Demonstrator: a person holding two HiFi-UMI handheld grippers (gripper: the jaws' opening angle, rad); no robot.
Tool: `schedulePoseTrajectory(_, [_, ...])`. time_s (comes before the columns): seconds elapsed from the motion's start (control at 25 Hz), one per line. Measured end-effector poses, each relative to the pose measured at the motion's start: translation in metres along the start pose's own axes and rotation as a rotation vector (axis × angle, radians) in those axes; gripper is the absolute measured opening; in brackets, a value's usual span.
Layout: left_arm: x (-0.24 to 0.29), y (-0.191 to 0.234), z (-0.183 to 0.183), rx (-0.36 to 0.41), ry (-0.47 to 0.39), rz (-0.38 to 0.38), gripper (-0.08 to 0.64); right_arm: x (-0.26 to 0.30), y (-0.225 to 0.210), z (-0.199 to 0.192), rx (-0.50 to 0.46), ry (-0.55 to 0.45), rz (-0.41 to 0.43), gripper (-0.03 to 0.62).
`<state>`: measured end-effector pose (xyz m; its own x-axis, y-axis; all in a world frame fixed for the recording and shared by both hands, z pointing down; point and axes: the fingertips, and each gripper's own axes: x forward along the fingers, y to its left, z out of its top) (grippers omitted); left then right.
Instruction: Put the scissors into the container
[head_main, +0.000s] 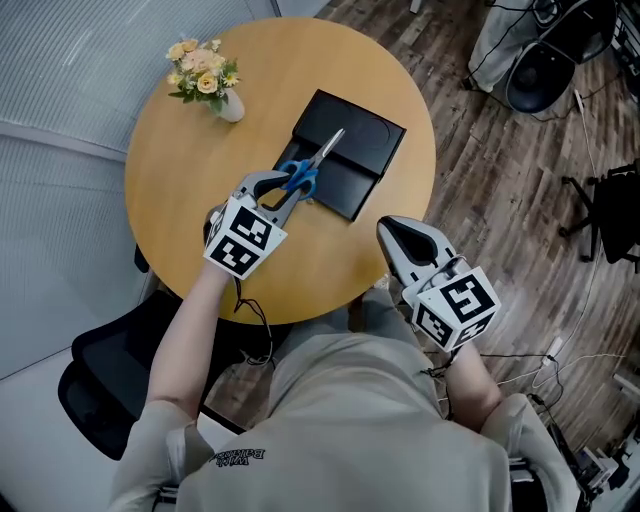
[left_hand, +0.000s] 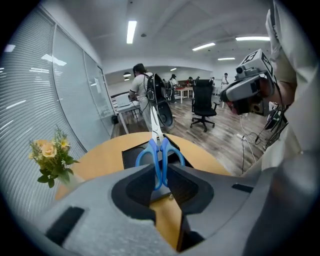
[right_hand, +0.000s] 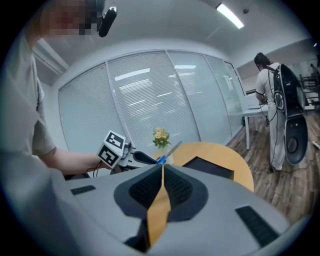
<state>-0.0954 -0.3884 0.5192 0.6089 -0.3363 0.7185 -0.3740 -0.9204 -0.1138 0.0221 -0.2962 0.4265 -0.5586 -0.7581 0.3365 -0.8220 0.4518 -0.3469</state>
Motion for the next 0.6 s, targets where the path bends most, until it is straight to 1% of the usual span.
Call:
schedulePoseTrajectory(0.12, [0.020,-0.002,-0.011,0.023,0.036,-0.042,0.086,0.010,-0.003,-0.008,0.019,0.022,0.008,0.034])
schedulePoseTrajectory(0.28, [0.041,-0.010,-0.019,0.073,0.040,-0.112,0.086,0.022,-0.008,-0.017,0.024,0.046,0.017,0.034])
schedulePoseTrajectory(0.4, [0.057,-0.016,-0.028,0.106,0.075,-0.157,0.086,0.029,-0.014,-0.023,0.035,0.058,0.014,0.034])
schedulePoseTrajectory(0.52, [0.072,-0.019,-0.038,0.118,0.115,-0.196,0.086,0.036,-0.017,-0.030,0.010,0.080,0.015,0.034])
schedulePoseTrajectory(0.6, [0.081,-0.018,-0.044,0.125,0.143,-0.212,0.086,0.041,-0.018,-0.034,0.043,0.086,0.035,0.034])
